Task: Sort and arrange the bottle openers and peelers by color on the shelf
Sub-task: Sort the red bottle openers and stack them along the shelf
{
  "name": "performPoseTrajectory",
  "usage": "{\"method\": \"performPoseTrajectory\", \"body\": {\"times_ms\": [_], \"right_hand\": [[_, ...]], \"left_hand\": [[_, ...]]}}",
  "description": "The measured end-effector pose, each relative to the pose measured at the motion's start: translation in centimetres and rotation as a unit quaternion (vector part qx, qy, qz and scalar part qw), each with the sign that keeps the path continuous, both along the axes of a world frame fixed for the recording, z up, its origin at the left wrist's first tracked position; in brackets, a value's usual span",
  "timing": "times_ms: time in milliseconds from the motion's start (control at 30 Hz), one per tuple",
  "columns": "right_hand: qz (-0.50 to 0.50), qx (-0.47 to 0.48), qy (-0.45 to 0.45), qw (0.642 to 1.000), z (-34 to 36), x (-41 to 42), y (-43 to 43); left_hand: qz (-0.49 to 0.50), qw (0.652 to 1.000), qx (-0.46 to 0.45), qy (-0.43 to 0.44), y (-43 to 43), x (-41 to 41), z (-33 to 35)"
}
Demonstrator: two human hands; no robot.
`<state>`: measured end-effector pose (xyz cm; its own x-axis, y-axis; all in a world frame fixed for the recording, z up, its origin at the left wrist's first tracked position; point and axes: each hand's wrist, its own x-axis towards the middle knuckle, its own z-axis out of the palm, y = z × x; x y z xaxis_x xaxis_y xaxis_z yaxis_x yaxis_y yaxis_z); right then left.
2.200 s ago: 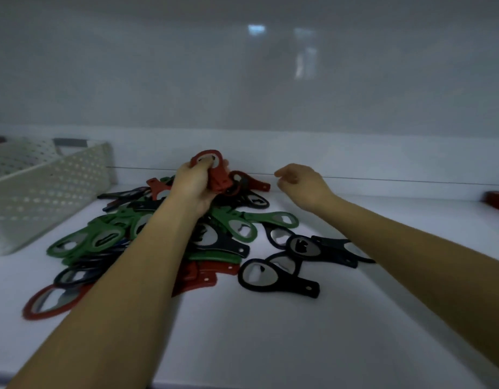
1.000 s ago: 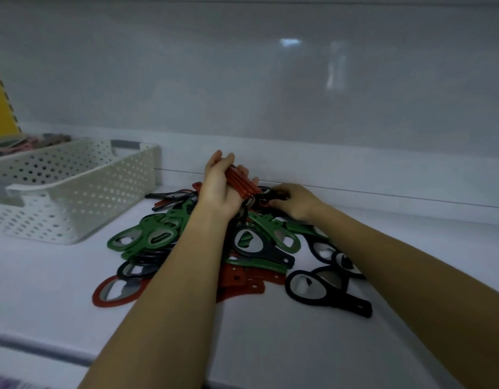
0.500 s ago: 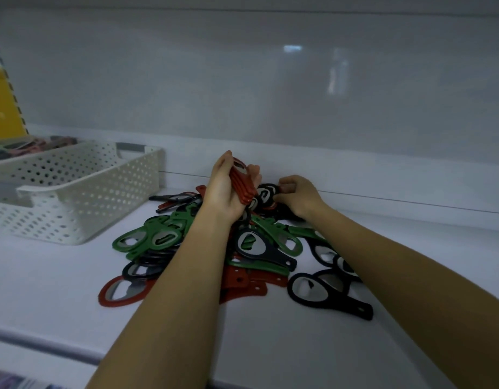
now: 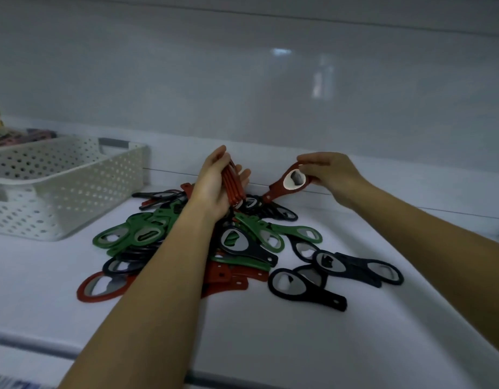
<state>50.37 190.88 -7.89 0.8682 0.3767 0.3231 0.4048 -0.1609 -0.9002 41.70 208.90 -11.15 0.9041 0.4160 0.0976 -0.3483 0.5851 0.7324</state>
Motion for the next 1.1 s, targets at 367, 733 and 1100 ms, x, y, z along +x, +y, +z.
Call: {"method": "performPoseTrajectory", "body": {"times_ms": [367, 733, 1100], "right_hand": [[0.179, -0.035, 0.066, 0.981, 2.2, -1.9, -0.9], [0.014, 0.003, -0.041, 0.999, 0.0, -2.6, 1.8], [0.151, -0.207, -0.069, 0.964, -2.4, -6.4, 4.1]], "left_hand": [[-0.266, 0.957, 0.096, 0.061, -3.6, -1.1, 0.4], [-0.195, 0.980, 0.036, -0.013, -3.5, -0.8, 0.6], [0.011, 0.998, 0.004, -0.059, 3.2, -3.3, 1.5]]}}
